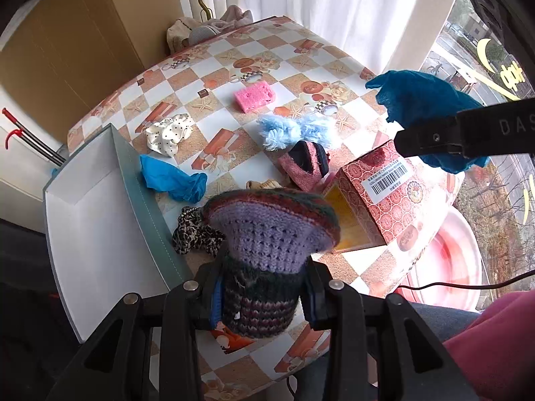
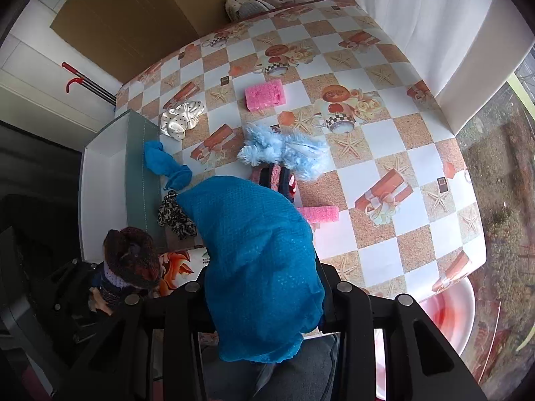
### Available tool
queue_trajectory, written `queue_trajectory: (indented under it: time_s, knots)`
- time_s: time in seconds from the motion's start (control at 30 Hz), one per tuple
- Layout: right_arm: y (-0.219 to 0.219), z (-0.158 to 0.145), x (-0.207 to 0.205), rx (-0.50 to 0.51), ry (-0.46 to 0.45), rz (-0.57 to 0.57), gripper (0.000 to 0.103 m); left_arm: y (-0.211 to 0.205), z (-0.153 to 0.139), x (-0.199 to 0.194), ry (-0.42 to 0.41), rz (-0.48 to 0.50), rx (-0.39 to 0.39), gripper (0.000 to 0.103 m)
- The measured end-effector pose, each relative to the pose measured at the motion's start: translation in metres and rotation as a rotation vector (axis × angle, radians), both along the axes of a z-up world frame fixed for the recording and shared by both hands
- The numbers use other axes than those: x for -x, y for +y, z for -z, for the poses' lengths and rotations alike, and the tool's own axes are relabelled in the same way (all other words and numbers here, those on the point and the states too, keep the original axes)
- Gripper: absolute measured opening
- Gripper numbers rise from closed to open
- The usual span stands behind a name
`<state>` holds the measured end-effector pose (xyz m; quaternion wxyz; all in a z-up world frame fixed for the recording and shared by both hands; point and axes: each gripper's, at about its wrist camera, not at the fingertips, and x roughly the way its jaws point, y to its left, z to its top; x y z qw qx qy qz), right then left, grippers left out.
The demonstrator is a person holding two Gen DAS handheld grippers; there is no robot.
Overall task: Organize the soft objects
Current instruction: 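Carry the knit hat and blue cap with both tools over the white box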
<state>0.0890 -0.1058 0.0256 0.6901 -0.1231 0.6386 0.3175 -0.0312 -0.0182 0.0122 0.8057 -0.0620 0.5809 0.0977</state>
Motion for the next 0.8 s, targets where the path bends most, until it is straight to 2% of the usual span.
queue_trajectory:
  time_s: [0.3, 0.6, 0.8]
  knots:
    - [0.051, -0.003, 0.033, -0.019, -0.007, -0.192, 0.04, 0.029, -0.012, 0.029, -0.027, -0.124, -0.045, 0.04]
    - [0.088, -0.004, 0.059, -0.001, -0.007, -0.338, 0.04, 0.052, -0.012, 0.059, -0.036, -0.256, -0.036, 0.04]
    - [0.103, 0.0, 0.071, 0.014, 0.002, -0.39, 0.04, 0.064, -0.008, 0.075, -0.035, -0.329, -0.019, 0.04]
